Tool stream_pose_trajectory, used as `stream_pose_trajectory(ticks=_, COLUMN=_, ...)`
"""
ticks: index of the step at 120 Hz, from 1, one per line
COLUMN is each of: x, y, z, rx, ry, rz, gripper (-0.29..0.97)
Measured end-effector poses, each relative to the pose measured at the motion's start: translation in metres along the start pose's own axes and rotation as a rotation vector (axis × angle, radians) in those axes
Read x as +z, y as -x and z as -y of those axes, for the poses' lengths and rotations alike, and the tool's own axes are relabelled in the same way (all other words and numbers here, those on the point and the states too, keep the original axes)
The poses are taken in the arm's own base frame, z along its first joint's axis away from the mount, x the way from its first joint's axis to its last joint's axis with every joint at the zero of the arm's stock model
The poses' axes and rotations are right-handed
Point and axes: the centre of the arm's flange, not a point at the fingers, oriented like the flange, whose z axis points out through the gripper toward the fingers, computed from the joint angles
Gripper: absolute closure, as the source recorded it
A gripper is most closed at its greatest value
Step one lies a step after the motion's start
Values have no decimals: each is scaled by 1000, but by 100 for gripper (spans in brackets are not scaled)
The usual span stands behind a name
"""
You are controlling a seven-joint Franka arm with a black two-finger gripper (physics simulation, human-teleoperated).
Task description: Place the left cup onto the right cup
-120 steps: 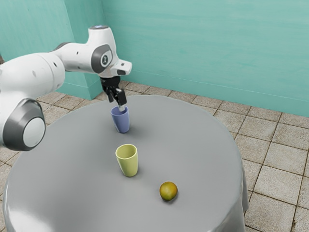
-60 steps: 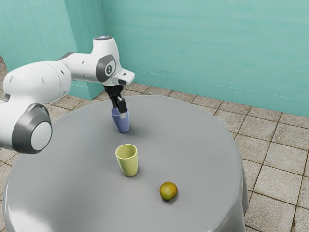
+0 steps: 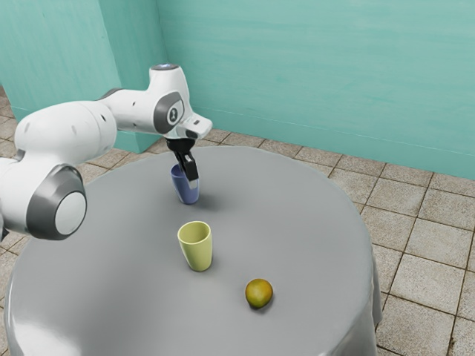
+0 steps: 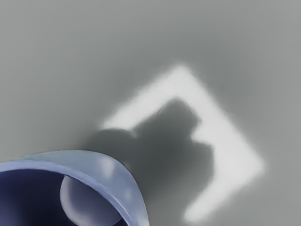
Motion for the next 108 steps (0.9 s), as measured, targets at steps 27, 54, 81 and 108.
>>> stream_pose_trajectory(ticks=27, x=5, y=5, z=5, rx=5, ry=2, rz=3, gripper=8)
stream_pose_trajectory(ticks=54, x=11, y=6, z=6, rx=11, ry=6, rz=6, gripper=24)
stream_pose_trajectory(ticks=81, x=15, y=5, z=6, rx=13, ry=12, rz=2, gripper=47)
stream_pose_trajectory(ticks=108, x=13, y=5, z=7, rx=17, ry=8, rz=-2, gripper=68)
